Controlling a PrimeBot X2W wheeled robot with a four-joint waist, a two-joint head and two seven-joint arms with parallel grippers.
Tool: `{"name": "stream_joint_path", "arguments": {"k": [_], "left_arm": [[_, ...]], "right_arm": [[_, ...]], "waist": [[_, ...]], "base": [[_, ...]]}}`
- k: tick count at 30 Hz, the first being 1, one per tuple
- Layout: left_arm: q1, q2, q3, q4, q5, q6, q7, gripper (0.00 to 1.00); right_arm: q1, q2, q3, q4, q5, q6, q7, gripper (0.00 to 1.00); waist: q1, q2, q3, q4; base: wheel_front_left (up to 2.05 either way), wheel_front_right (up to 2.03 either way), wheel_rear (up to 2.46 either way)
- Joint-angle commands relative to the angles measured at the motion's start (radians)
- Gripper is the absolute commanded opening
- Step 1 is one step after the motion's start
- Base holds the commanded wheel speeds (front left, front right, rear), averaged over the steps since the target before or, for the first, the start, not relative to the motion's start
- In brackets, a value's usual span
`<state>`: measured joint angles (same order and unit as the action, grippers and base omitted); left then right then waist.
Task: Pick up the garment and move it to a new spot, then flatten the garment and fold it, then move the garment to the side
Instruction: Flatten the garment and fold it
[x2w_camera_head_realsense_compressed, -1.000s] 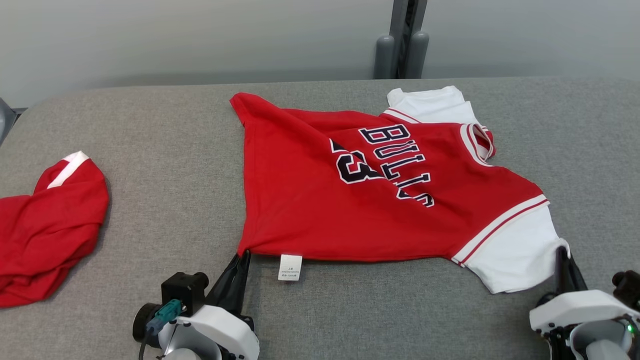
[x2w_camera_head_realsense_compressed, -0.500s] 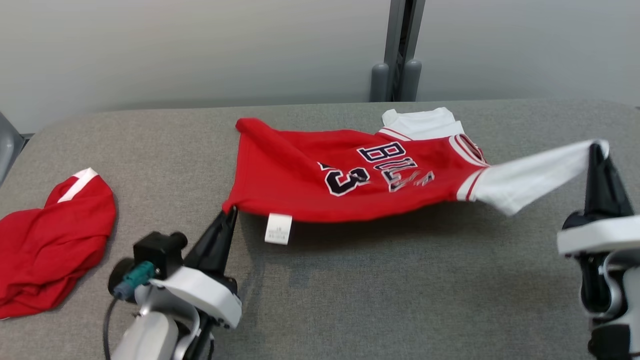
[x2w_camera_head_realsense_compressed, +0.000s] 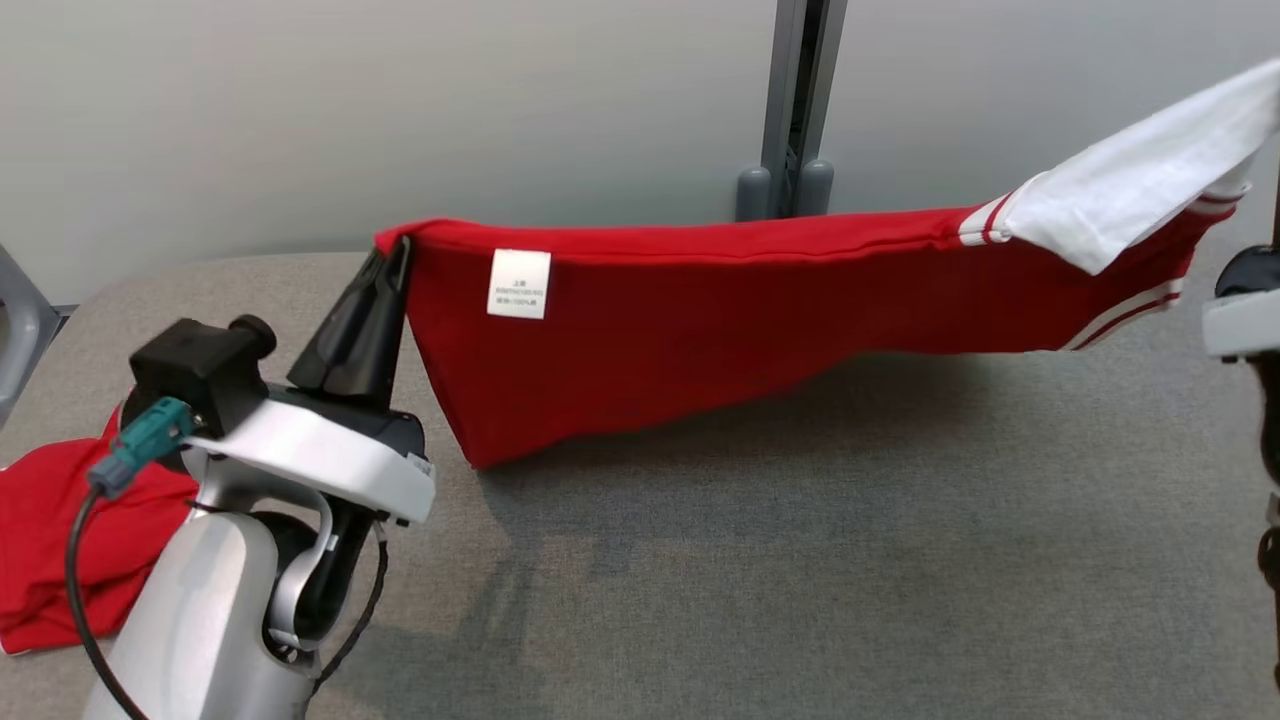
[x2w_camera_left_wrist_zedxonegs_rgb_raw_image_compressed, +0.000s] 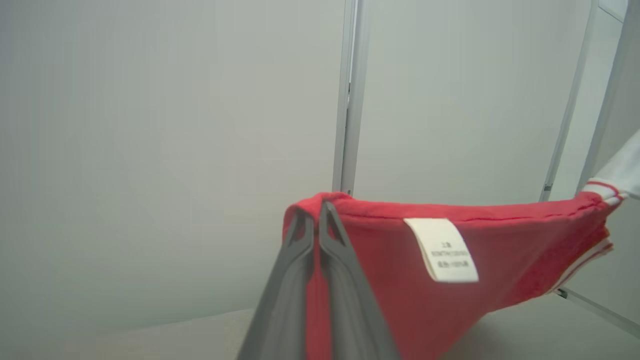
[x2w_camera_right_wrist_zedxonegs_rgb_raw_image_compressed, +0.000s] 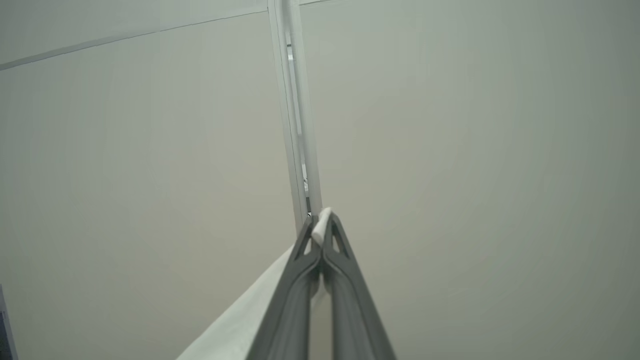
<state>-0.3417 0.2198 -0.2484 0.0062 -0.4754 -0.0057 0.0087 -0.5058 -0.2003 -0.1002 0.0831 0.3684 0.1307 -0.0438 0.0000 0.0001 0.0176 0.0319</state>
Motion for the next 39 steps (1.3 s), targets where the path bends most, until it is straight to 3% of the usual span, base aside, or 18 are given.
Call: {"name": "stream_joint_path", "arguments": {"k": [1, 8, 14, 22, 25, 26, 30, 36, 39], "left_arm": [[-0.017, 0.007, 0.006, -0.009, -0.002, 0.010, 0.001, 0.00], [-0.078, 0.035, 0.014, -0.067, 0.021, 0.032, 0.051, 0.00], [-0.236, 0.087, 0.012, -0.041, 0.023, -0.006, 0.141, 0.00], [-0.622, 0.138, -0.013, 0.103, 0.053, -0.079, 0.219, 0.00], [-0.783, 0.135, -0.056, 0.196, 0.098, -0.098, 0.196, 0.00], [-0.895, 0.121, -0.059, 0.272, 0.113, -0.101, 0.161, 0.00], [-1.100, 0.069, -0.046, 0.430, 0.145, -0.075, 0.054, 0.00], [-1.290, 0.005, -0.029, 0.643, 0.177, -0.025, -0.149, 0.00], [-1.314, -0.011, -0.033, 0.705, 0.179, -0.020, -0.196, 0.00]], "right_arm": [[-0.015, -0.012, -0.004, -0.013, -0.006, 0.000, 0.009, 0.00], [-0.110, -0.023, 0.001, -0.082, -0.055, 0.000, 0.122, 0.00], [-0.283, -0.039, 0.020, -0.051, -0.056, 0.000, 0.213, 0.00], [-0.684, -0.142, 0.120, 0.098, -0.120, 0.000, 0.252, 0.00], [-0.859, -0.145, 0.174, 0.194, -0.134, 0.000, 0.226, 0.00], [-0.982, -0.136, 0.189, 0.265, -0.137, 0.000, 0.199, 0.00], [-1.202, -0.101, 0.168, 0.413, -0.169, 0.000, 0.103, 0.00], [-1.373, -0.044, 0.116, 0.628, -0.253, 0.000, -0.121, 0.00], [-1.386, -0.024, 0.098, 0.685, -0.270, 0.000, -0.172, 0.00]], "waist": [[0.0000, -0.0001, -0.002, -0.001], [0.0000, -0.0001, 0.015, -0.009], [0.0000, -0.0001, 0.100, -0.016], [0.0000, -0.0001, 0.357, -0.017], [0.0000, -0.0001, 0.458, -0.017], [0.0000, -0.0001, 0.505, -0.014], [0.0000, -0.0001, 0.587, -0.003], [0.0000, -0.0001, 0.634, 0.000], [0.0000, -0.0001, 0.648, -0.002]], "base": [[0.00, 0.00, 0.00], [0.00, 0.00, 0.00], [0.00, 0.00, 0.00], [0.00, 0.00, 0.00], [0.00, 0.00, 0.00], [0.00, 0.00, 0.00], [0.00, 0.00, 0.00], [0.00, 0.00, 0.00], [0.00, 0.00, 0.00]]}}
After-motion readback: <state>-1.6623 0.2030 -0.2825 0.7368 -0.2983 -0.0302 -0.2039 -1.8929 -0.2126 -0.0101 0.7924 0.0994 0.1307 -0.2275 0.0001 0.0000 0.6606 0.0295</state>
